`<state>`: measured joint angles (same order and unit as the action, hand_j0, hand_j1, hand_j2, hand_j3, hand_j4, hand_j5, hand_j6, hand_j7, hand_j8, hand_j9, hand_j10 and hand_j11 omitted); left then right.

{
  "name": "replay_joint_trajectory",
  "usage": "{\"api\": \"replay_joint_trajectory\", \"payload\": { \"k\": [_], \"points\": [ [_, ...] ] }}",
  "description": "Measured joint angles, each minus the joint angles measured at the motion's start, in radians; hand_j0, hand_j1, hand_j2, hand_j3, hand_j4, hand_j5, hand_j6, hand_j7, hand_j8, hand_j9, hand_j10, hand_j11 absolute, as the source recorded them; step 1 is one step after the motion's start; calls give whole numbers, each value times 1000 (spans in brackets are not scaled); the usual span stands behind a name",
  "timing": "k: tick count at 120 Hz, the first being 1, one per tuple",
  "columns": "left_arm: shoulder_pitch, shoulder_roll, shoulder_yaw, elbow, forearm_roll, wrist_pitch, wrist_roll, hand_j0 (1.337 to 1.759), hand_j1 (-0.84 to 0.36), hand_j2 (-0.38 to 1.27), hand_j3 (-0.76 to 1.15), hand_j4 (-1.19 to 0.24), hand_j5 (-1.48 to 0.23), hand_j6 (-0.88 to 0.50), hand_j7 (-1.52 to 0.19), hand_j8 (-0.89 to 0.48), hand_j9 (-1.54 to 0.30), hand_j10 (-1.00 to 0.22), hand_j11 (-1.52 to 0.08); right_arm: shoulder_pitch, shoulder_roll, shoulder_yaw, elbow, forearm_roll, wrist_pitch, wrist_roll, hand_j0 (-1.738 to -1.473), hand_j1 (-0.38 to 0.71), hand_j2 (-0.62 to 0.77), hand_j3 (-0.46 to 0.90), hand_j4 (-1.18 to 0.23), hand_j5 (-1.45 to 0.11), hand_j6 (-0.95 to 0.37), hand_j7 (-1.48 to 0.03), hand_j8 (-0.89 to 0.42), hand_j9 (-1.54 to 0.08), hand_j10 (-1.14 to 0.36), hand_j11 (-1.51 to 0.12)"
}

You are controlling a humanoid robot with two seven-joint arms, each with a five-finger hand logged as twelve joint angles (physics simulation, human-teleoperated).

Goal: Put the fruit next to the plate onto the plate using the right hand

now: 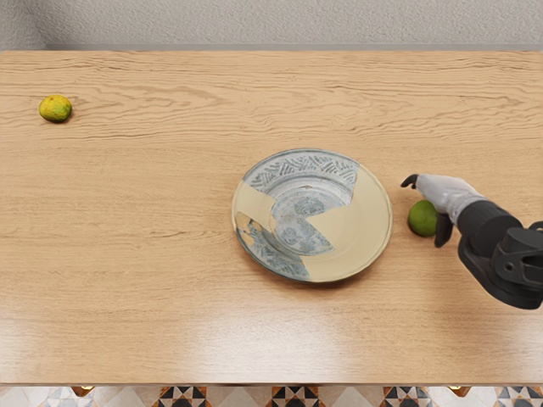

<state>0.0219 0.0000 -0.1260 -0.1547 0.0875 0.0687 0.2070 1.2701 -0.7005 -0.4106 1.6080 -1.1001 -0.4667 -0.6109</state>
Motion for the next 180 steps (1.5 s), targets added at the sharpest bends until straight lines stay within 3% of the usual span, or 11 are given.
{"api": "replay_joint_trajectory", "payload": {
  "k": [51,77,98,143,160,180],
  "points": [
    [0,0,-1,-2,0,0,0,1658,349,0,0,0,0,-1,0,-1,0,0,0,-5,8,0,-3,-1,2,0,-1657,155,-52,0,-442,-578,-442,-574,-443,-578,-442,-577],
    [1,0,-1,-2,0,0,0,1658,349,0,0,0,0,-1,0,-1,0,0,0,3,9,-1,-1,-1,9,0,-1656,213,119,0,-557,-735,-408,-728,-429,-738,-556,-737],
    [0,0,-1,-2,0,0,0,1658,349,0,0,0,0,-1,0,-1,0,0,0,13,5,-2,8,0,12,-1,-1655,219,152,0,-534,-816,-376,-805,-395,-815,-607,-814],
    [2,0,-3,-1,0,0,0,1658,349,0,0,0,0,-1,0,-1,0,0,0,202,-60,6,101,54,113,0,-1655,254,264,0,-505,-868,-346,-851,-364,-872,-590,-868],
    [2,0,0,0,0,0,0,1658,349,0,0,-1,0,-1,0,-1,0,0,0,271,-22,7,120,112,126,0,-1656,269,316,0,-503,-874,-344,-856,-361,-878,-589,-871],
    [1,0,2,1,0,-1,0,1658,349,0,0,-1,0,-1,0,-1,0,0,0,343,78,6,121,191,127,0,-1656,252,210,0,-486,-883,-332,-858,-347,-884,-574,-876]
  ]
}}
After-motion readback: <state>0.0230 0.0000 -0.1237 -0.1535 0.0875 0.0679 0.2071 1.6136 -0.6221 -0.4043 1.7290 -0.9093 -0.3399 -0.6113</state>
